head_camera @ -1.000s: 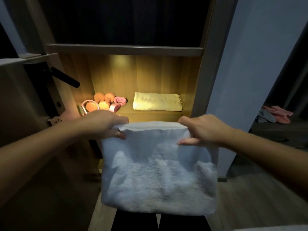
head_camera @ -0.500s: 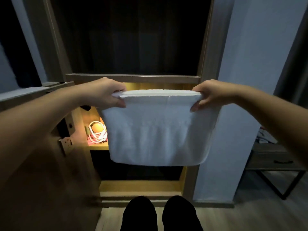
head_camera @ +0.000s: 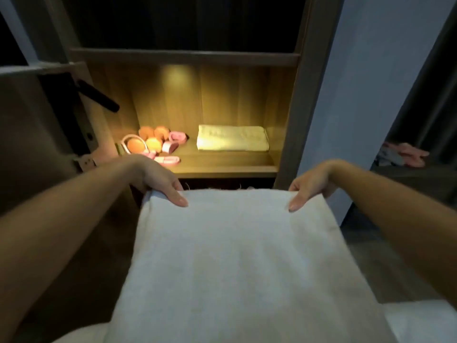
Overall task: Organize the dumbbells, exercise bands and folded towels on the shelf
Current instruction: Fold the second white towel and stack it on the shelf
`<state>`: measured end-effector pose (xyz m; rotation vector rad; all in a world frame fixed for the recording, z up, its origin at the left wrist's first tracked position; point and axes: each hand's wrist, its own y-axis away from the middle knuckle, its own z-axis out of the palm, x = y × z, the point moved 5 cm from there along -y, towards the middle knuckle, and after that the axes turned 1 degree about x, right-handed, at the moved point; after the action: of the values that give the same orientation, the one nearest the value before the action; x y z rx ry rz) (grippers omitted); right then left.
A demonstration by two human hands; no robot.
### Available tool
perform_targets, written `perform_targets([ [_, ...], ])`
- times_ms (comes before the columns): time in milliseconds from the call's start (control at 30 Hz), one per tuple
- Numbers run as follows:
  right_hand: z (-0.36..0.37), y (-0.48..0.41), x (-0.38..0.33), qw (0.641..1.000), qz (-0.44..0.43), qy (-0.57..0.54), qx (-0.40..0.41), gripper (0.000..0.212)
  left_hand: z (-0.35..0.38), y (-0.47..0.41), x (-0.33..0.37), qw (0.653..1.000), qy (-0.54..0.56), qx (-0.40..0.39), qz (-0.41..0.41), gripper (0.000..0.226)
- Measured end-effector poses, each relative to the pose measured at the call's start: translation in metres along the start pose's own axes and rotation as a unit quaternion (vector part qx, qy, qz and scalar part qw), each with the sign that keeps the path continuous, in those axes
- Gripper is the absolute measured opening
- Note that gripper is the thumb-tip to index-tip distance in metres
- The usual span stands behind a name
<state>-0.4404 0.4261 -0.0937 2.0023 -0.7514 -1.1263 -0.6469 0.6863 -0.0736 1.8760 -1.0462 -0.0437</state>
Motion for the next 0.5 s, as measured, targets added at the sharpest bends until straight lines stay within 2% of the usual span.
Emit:
perform_targets([
  [67, 0.019, -0.046, 0.029, 0.998, 0.053, -0.028, 0.017, 0.061, 0.031, -0.048, -0.023, 0.999, 0.038, 0.0, -0.008, 0.046],
  [133, 0.027, -0.079, 0.057, 0.99, 0.089, -0.079, 0.081, 0.051, 0.05, -0.085, -0.047, 0.996, 0.051, 0.074, -0.007, 0.047],
  [200, 0.033, -0.101, 0.084, 0.963, 0.11, -0.195, 0.148, 0.037, 0.066, -0.12, -0.074, 0.977, 0.142, 0.158, -0.011, 0.039],
  [233, 0.039, -0.109, 0.094, 0.942, 0.113, -0.265, 0.172, 0.037, 0.075, -0.135, -0.087, 0.959, 0.209, 0.192, -0.025, 0.038],
  [300, 0.051, -0.122, 0.101, 0.894, 0.109, -0.384, 0.203, 0.037, 0.09, -0.149, -0.103, 0.896, 0.348, 0.256, -0.101, 0.044],
  [333, 0.056, -0.129, 0.1, 0.868, 0.107, -0.434, 0.218, 0.033, 0.097, -0.15, -0.104, 0.876, 0.386, 0.261, -0.125, 0.049],
  [367, 0.061, -0.132, 0.097, 0.847, 0.106, -0.466, 0.232, 0.027, 0.101, -0.153, -0.098, 0.874, 0.399, 0.251, -0.114, 0.055],
  [400, 0.067, -0.134, 0.095, 0.833, 0.11, -0.483, 0.246, 0.023, 0.107, -0.157, -0.095, 0.847, 0.449, 0.268, -0.1, 0.059],
  [433, 0.073, -0.135, 0.093, 0.822, 0.12, -0.491, 0.261, 0.024, 0.114, -0.163, -0.097, 0.778, 0.552, 0.275, -0.116, 0.062],
  [467, 0.079, -0.134, 0.094, 0.813, 0.131, -0.497, 0.275, 0.026, 0.12, -0.166, -0.097, 0.771, 0.566, 0.259, -0.137, 0.066],
  [500, 0.085, -0.134, 0.098, 0.804, 0.136, -0.503, 0.288, 0.028, 0.131, -0.164, -0.102, 0.83, 0.472, 0.258, -0.148, 0.071],
])
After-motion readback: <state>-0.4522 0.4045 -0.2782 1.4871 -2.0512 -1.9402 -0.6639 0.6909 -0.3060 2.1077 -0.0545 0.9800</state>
